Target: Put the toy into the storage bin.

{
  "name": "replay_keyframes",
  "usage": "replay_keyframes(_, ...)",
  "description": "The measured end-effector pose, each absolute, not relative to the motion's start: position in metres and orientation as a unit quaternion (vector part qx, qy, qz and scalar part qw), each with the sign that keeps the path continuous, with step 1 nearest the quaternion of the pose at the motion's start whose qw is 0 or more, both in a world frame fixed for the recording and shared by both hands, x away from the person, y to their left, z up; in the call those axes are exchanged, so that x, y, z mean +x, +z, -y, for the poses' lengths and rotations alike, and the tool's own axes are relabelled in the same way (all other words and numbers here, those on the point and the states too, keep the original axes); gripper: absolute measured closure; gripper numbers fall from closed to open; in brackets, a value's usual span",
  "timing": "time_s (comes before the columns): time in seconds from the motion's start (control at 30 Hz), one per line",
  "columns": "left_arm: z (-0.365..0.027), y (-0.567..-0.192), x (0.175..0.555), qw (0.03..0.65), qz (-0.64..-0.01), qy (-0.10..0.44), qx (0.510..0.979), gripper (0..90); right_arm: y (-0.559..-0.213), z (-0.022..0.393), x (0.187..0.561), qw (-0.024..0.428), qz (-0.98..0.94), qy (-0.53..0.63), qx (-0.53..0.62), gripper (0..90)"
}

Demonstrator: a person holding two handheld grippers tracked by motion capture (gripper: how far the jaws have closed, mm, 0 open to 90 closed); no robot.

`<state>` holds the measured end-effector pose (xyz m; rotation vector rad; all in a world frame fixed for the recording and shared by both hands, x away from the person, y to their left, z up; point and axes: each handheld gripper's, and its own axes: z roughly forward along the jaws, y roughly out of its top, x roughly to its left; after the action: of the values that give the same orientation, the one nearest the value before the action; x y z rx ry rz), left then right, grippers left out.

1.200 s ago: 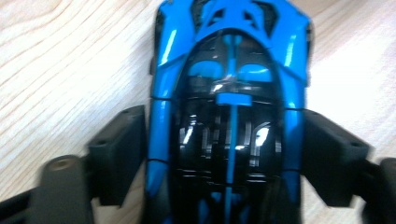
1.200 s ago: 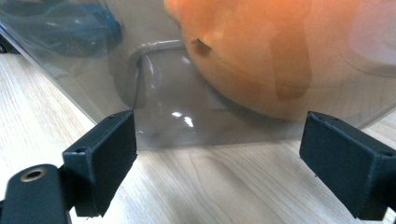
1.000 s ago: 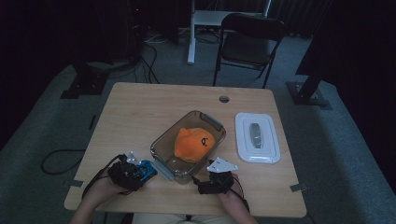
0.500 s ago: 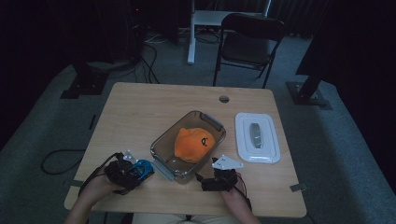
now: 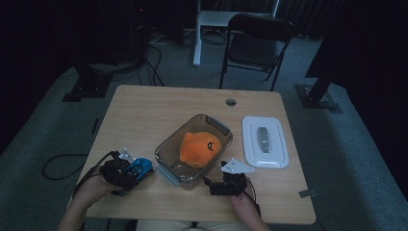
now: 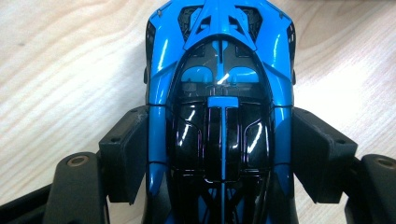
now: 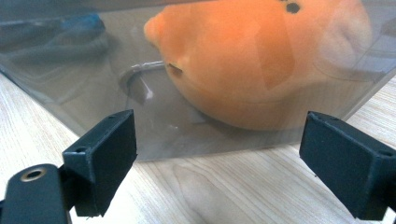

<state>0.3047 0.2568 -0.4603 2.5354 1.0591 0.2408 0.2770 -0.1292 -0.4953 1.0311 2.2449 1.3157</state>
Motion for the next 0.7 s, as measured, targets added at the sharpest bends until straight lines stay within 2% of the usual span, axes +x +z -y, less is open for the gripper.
replay_keyframes(0.43,-0.273,-0.380,0.332,0.206,-0.373,0.132,0.895,29.0,-0.499,0.113,0.281,0.160,-0.788,0.468,0.367,10.7)
replay_keyframes(0.7,-0.246,-0.337,0.347,0.214,-0.346,0.155,0.900,29.0,-0.506,0.111,0.281,0.164,-0.797,0.449,0.369,10.7)
